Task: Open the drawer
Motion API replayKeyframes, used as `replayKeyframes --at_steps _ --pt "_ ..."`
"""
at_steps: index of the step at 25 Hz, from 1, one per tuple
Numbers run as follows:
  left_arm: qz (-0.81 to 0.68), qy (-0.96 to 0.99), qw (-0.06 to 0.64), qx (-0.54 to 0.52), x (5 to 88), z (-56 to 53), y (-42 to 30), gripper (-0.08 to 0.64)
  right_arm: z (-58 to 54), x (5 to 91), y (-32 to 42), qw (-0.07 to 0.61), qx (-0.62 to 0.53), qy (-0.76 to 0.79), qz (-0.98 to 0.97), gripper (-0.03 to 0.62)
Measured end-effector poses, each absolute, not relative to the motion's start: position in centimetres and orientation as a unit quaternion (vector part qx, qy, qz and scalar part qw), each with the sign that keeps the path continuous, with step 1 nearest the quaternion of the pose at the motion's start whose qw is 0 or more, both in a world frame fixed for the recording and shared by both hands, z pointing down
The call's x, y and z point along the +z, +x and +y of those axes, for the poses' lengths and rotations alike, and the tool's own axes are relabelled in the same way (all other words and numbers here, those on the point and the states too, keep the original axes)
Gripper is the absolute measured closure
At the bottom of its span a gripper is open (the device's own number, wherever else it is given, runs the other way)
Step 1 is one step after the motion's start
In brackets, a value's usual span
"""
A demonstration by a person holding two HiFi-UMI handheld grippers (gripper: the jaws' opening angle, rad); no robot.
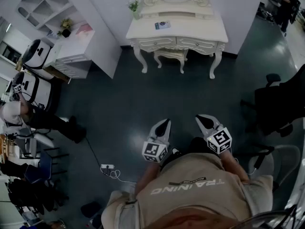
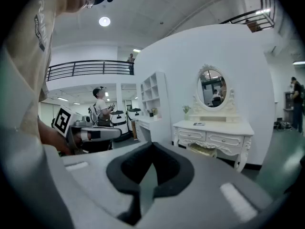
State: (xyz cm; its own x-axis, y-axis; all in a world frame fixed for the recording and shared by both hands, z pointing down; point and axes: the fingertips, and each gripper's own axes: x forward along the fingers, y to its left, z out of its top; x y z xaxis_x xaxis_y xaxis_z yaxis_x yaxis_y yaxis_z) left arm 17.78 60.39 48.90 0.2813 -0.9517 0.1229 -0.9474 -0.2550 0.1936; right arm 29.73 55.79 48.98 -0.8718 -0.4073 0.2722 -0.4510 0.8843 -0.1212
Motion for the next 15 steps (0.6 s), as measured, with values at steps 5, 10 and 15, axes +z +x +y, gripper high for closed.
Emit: replayKeyframes --at_steps 5,10,15 --pt "-0.599 0.788 0.140 -0.018 49.3 58.1 15.5 0.560 53.5 49.7 28.1 0.137 0.097 0.223 -0.960 0.589" --pt "-0.601 0.784 0.157 -0.006 50.9 53.4 13.9 0.560 48.4 50.3 25.5 0.135 0.087 0.201 -0.966 0.589" --pt "-0.599 0.787 0.149 -0.005 48.1 45.9 13.8 0.560 41.4 48.9 23.9 0.110 0.083 0.168 -0.976 0.589"
